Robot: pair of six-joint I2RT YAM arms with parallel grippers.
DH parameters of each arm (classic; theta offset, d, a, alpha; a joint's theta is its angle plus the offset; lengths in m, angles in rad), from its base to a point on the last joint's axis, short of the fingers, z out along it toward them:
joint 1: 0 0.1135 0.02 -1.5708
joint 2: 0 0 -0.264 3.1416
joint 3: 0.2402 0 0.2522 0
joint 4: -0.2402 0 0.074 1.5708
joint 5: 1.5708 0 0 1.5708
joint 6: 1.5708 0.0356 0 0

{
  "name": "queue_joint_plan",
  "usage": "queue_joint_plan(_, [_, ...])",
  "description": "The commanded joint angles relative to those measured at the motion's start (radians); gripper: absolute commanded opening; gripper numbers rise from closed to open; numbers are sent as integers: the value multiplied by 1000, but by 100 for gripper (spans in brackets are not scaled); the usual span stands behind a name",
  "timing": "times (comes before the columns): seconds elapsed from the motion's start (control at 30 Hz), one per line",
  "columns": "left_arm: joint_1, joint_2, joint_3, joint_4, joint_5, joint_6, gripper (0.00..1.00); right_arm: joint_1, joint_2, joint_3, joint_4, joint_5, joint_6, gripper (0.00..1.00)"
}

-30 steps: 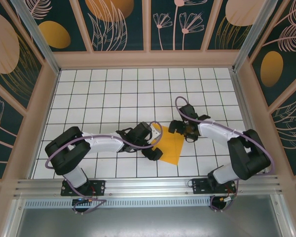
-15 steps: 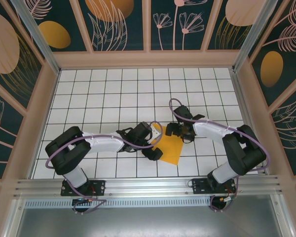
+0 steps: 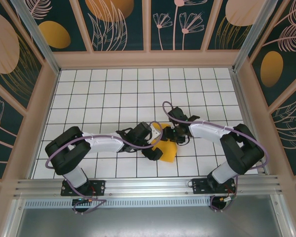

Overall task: Fold a paper plane with a square sheet of paper (fold left side to right side)
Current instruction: Pick up the square sheet of paper from the bottom-center of the table.

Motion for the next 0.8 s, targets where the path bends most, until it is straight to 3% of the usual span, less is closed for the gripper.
queue_joint_plan(0.0, [-8, 1, -24, -34, -15, -20, 98, -6, 9, 10, 31, -68, -33, 48])
queue_joint_plan(0.13, [-7, -38, -14, -35, -53, -40, 98, -30, -12, -22, 82, -126, -65, 37])
queue_joint_plan(0.33, [34, -168, -23, -37, -94, -67, 99, -86, -71, -87, 188, -226, -117, 31])
queue_joint_plan(0.6, [281, -386, -20, -74, 38, -145, 99, -236, -308, -185, 359, -418, -269, 29])
queue_joint_plan(0.77, [361, -460, 63, -91, 179, -126, 99, -315, -439, -145, 394, -547, -332, 28])
